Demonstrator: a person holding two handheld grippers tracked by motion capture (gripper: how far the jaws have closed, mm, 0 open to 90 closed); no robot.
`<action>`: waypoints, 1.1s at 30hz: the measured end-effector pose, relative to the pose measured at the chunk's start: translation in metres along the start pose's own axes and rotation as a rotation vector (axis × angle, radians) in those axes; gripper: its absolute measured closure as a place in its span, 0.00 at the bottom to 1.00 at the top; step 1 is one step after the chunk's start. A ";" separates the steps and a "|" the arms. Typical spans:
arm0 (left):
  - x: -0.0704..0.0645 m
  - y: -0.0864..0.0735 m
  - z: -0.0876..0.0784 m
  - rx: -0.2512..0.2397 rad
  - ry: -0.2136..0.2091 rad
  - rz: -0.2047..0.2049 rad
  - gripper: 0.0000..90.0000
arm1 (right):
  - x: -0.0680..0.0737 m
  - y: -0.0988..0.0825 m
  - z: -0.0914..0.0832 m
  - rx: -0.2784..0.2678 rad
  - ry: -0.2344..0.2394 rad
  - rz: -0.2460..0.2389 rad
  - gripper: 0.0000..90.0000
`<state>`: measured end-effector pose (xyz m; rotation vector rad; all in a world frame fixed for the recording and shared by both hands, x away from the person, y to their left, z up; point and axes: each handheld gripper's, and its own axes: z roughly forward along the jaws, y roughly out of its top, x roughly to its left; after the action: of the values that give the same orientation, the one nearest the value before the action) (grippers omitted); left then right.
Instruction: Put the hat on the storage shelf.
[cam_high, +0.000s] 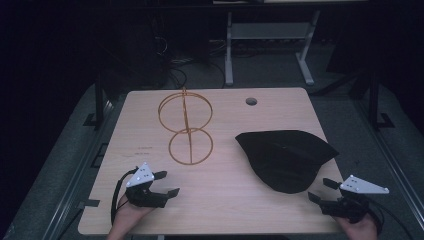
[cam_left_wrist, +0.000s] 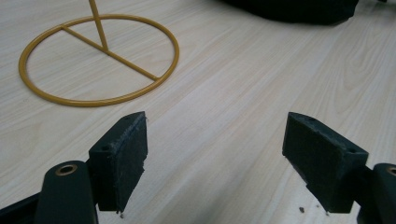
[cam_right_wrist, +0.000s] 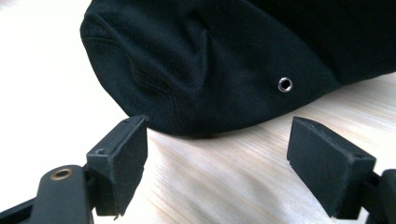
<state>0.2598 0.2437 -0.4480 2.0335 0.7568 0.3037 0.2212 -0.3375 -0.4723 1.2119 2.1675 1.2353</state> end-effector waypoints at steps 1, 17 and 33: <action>0.000 0.000 0.000 0.001 -0.001 -0.004 0.24 | 0.000 0.000 0.001 0.002 0.005 -0.004 0.22; -0.025 0.024 0.005 -0.063 -0.126 0.020 0.25 | 0.005 0.002 -0.001 -0.007 0.024 -0.002 0.21; -0.062 0.106 0.062 -0.030 -0.248 0.144 0.25 | 0.001 0.000 -0.006 -0.027 0.030 0.013 0.22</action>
<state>0.2832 0.1214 -0.3898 2.0534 0.4520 0.1392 0.2172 -0.3400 -0.4690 1.2058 2.1605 1.2919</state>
